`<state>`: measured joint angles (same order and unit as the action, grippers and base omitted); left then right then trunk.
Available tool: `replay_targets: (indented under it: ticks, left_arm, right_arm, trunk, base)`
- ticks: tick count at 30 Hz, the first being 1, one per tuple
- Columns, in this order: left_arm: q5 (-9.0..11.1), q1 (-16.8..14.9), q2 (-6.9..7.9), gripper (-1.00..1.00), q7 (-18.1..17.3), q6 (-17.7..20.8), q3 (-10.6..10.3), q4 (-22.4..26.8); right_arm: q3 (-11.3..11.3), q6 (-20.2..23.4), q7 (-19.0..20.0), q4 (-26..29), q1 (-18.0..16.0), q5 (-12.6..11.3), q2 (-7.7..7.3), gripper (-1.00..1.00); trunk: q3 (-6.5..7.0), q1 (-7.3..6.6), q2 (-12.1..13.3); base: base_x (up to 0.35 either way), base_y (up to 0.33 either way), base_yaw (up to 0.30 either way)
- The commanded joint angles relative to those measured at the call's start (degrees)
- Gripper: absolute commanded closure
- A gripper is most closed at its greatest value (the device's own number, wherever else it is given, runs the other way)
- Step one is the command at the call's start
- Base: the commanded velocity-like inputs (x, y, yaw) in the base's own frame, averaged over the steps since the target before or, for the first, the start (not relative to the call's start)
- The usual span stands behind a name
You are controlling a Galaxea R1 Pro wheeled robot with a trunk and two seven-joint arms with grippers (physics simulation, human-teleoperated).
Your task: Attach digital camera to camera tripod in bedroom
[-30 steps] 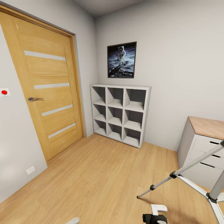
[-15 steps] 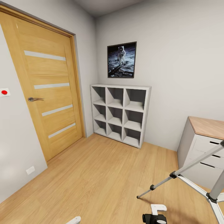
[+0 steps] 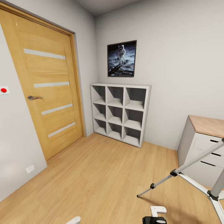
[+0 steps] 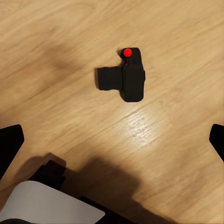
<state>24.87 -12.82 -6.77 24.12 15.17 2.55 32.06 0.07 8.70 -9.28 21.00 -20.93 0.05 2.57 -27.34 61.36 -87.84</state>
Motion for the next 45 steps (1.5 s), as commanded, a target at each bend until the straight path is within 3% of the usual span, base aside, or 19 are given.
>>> replay_targets:
  ticks: [1, 45]
  left_arm:
    - [0.3, 0.0, -0.03, -1.0, 0.2, 0.2, 0.2, 0.1]
    - [0.1, 0.0, 0.09, -1.0, 0.2, 0.2, -0.1, 0.0]
  right_arm:
    - [0.0, 0.4, -0.2, 0.1, 0.0, 0.0, 0.01, -1.0]
    - [-0.2, -0.3, 0.0, -0.6, 0.0, 0.1, -0.15, -1.0]
  trunk:
    - [-0.25, 0.22, -0.5]
    - [-8.15, 9.89, -18.1]
  base:
    - [0.0, 0.0, 0.0]
    - [0.0, 0.0, 0.0]
